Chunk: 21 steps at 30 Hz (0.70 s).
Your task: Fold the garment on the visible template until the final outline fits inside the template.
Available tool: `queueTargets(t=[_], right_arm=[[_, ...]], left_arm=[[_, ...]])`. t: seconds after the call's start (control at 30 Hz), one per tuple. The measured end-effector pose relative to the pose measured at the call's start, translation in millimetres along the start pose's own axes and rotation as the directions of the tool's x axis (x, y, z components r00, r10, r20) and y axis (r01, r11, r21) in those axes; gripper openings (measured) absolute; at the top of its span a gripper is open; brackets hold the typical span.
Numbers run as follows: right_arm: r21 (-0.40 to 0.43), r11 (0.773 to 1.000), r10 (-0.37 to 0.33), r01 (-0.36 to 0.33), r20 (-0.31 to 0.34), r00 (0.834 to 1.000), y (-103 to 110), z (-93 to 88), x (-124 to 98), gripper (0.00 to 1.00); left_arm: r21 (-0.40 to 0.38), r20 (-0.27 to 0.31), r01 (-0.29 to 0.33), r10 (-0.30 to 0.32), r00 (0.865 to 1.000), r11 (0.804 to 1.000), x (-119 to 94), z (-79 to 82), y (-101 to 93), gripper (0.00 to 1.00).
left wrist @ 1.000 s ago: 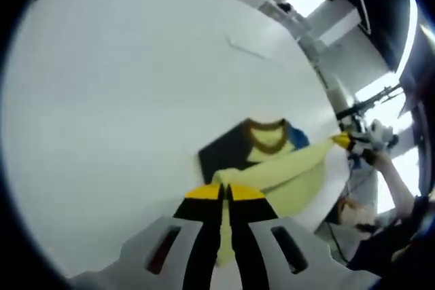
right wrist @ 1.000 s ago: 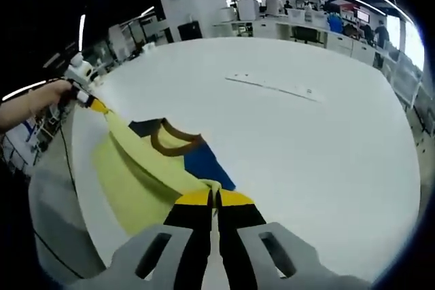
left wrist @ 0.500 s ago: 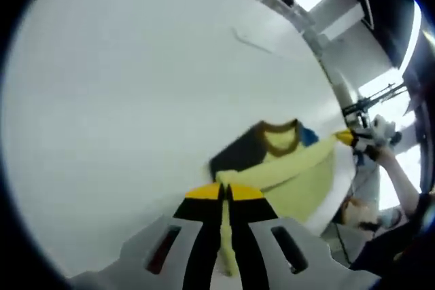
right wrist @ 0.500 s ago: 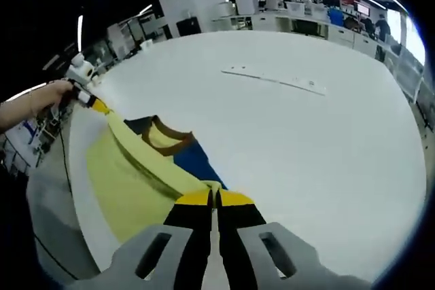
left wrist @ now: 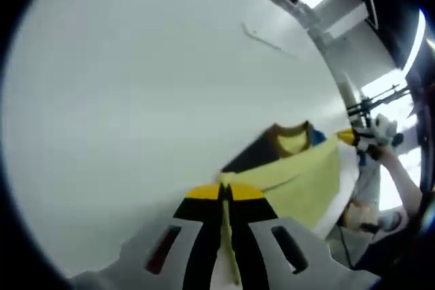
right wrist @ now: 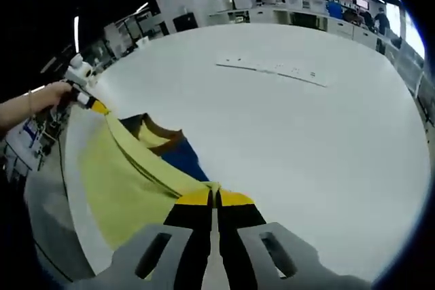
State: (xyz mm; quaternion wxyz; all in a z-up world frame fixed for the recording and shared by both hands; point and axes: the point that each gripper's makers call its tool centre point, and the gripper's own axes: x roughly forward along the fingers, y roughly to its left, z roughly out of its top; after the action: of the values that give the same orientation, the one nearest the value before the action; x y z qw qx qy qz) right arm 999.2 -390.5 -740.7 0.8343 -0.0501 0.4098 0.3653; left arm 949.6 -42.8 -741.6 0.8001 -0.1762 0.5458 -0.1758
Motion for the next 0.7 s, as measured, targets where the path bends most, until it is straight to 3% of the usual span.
queueTargets(t=[0.7], right_arm=[[0.044,0.999,-0.007,0.009,-0.043,0.999,-13.1,-7.5,21.2,0.03]], left_arm=[[-0.032,-0.058,-0.024,0.022,0.998,0.999,20.4,-0.9,11.4,0.00]])
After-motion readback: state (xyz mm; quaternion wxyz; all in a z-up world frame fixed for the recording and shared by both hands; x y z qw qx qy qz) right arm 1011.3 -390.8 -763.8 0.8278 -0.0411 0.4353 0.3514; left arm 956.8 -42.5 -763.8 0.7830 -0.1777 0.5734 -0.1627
